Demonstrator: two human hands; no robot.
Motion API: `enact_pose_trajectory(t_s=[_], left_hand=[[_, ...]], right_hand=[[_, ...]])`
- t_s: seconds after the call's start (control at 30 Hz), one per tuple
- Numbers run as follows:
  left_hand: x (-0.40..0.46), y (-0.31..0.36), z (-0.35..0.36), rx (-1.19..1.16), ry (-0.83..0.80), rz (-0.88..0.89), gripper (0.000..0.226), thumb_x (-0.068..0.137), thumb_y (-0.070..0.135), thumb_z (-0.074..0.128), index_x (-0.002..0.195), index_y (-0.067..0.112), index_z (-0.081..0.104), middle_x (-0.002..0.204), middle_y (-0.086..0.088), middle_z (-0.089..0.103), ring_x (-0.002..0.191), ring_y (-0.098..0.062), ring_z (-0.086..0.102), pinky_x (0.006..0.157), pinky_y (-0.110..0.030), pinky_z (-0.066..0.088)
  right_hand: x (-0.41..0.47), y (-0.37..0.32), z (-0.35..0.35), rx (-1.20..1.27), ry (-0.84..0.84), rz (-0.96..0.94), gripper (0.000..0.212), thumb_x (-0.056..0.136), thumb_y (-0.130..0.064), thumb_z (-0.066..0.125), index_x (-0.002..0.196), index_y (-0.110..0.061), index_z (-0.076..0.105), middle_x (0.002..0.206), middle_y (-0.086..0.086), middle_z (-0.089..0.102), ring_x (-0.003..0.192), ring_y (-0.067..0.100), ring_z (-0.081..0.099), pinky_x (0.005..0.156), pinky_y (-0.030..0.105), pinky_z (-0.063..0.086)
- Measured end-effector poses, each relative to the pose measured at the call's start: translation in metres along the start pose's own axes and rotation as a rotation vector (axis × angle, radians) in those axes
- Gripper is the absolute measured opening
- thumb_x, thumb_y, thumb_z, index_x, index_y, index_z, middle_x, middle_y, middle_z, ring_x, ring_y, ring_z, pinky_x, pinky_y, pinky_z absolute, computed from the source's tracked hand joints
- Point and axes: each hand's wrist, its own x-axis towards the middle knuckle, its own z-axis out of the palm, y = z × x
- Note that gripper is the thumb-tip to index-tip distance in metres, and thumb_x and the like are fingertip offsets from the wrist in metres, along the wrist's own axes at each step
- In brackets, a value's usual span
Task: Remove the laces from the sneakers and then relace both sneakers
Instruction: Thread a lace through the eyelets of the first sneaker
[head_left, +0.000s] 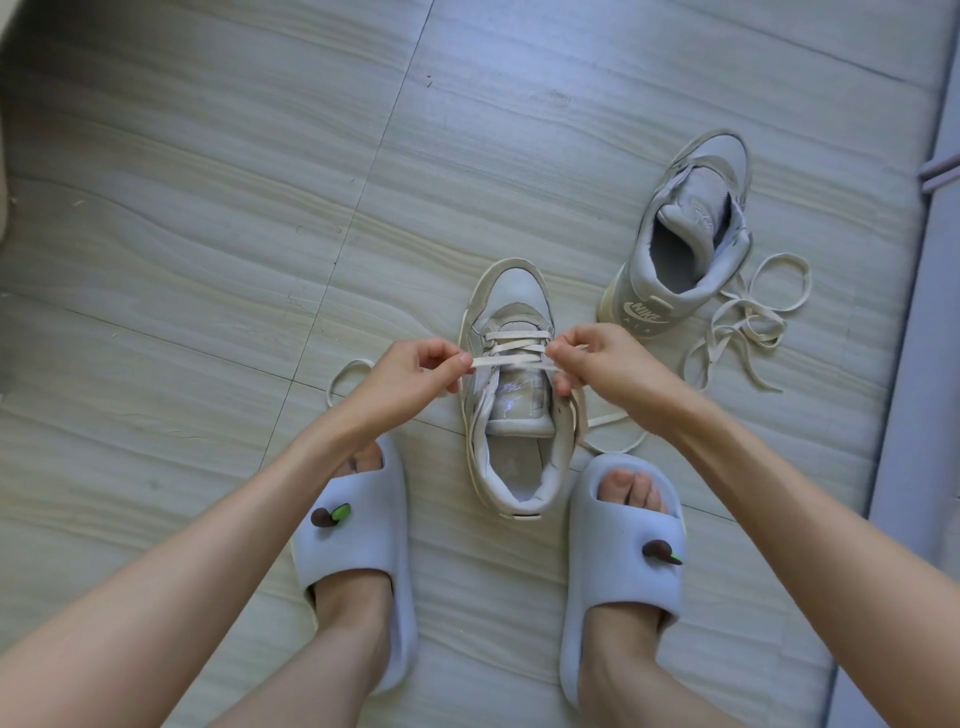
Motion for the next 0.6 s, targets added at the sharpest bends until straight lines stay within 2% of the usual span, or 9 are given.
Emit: enact_pose_trajectory(t_s=[0.07, 0.13, 0.23, 0.3, 0.33, 0.37, 0.43, 0.5, 0.6], left_hand=[[-0.002, -0.003, -0.003, 0.123, -0.008, 0.026, 0.019, 0.094, 0.026, 0.054, 0.083, 0.016, 0.066, 0.064, 0.009, 0.058, 0.046, 0.009, 0.047, 0.044, -0.004, 0.032], [-0.003, -0.009, -0.004, 0.332, -0.001, 0.052, 0.020, 0.092, 0.035, 0.055, 0.081, 0.022, 0.065, 0.062, 0.013, 0.060, 0.051, 0.012, 0.048, 0.056, -0.009, 0.033], [-0.003, -0.022, -0.007, 0.627, -0.012, 0.096, 0.025, 0.091, 0.045, 0.052, 0.073, 0.028, 0.058, 0.063, 0.015, 0.058, 0.074, 0.006, 0.051, 0.084, -0.028, 0.028], [-0.004, -0.026, -0.010, 0.742, -0.027, 0.113, 0.027, 0.092, 0.046, 0.049, 0.071, 0.030, 0.054, 0.070, 0.015, 0.057, 0.088, -0.007, 0.049, 0.096, -0.034, 0.020], [-0.005, -0.026, -0.012, 0.762, -0.030, 0.125, 0.026, 0.092, 0.045, 0.049, 0.072, 0.030, 0.056, 0.074, 0.015, 0.058, 0.091, -0.008, 0.048, 0.099, -0.035, 0.018], [-0.006, -0.026, -0.013, 0.749, -0.035, 0.141, 0.024, 0.093, 0.041, 0.049, 0.075, 0.029, 0.058, 0.077, 0.015, 0.059, 0.092, -0.010, 0.049, 0.100, -0.035, 0.019], [-0.008, -0.020, -0.017, 0.576, -0.054, 0.133, 0.021, 0.094, 0.035, 0.050, 0.078, 0.027, 0.061, 0.075, 0.012, 0.063, 0.087, -0.012, 0.056, 0.093, -0.033, 0.032], [-0.012, -0.010, -0.019, 0.333, -0.056, 0.073, 0.022, 0.091, 0.039, 0.050, 0.076, 0.027, 0.061, 0.068, 0.007, 0.061, 0.074, -0.013, 0.057, 0.075, -0.033, 0.041], [-0.018, 0.008, -0.018, 0.198, -0.074, 0.115, 0.025, 0.081, 0.043, 0.046, 0.077, 0.021, 0.058, 0.064, 0.003, 0.053, 0.063, -0.013, 0.048, 0.065, -0.033, 0.041]], right_hand=[[-0.003, 0.004, -0.010, 0.238, 0.004, 0.019, 0.019, 0.096, -0.014, 0.051, 0.077, -0.013, 0.052, 0.040, -0.009, 0.044, 0.042, 0.009, 0.044, 0.058, 0.023, 0.041], [-0.006, 0.012, -0.023, 0.301, 0.092, 0.057, 0.017, 0.094, -0.017, 0.055, 0.078, -0.013, 0.053, 0.040, -0.009, 0.038, 0.034, 0.005, 0.037, 0.051, 0.026, 0.044], [-0.011, 0.031, -0.040, 0.043, 0.227, 0.153, 0.018, 0.092, -0.025, 0.058, 0.078, -0.014, 0.058, 0.048, -0.001, 0.041, 0.030, 0.002, 0.038, 0.041, 0.023, 0.046], [-0.014, 0.042, -0.045, -0.085, 0.209, 0.206, 0.017, 0.092, -0.026, 0.058, 0.084, -0.011, 0.061, 0.055, 0.006, 0.054, 0.035, 0.005, 0.049, 0.048, 0.025, 0.052], [-0.014, 0.045, -0.045, -0.148, 0.203, 0.188, 0.016, 0.092, -0.025, 0.058, 0.090, -0.009, 0.063, 0.065, 0.009, 0.062, 0.045, 0.007, 0.057, 0.052, 0.023, 0.052], [-0.013, 0.048, -0.043, -0.252, 0.210, 0.134, 0.015, 0.092, -0.024, 0.057, 0.094, -0.010, 0.064, 0.079, 0.010, 0.067, 0.061, 0.010, 0.064, 0.060, 0.020, 0.049], [-0.012, 0.044, -0.032, -0.425, 0.242, -0.021, 0.017, 0.092, -0.025, 0.058, 0.101, -0.014, 0.067, 0.097, 0.003, 0.067, 0.088, 0.015, 0.062, 0.077, 0.023, 0.043], [-0.010, 0.034, -0.017, -0.445, 0.265, -0.166, 0.021, 0.090, -0.024, 0.061, 0.107, -0.013, 0.066, 0.106, 0.003, 0.063, 0.099, 0.017, 0.057, 0.088, 0.026, 0.040], [-0.004, 0.020, 0.006, -0.554, 0.224, -0.357, 0.036, 0.086, -0.029, 0.065, 0.118, -0.014, 0.060, 0.117, 0.005, 0.056, 0.113, 0.020, 0.047, 0.097, 0.028, 0.032]])
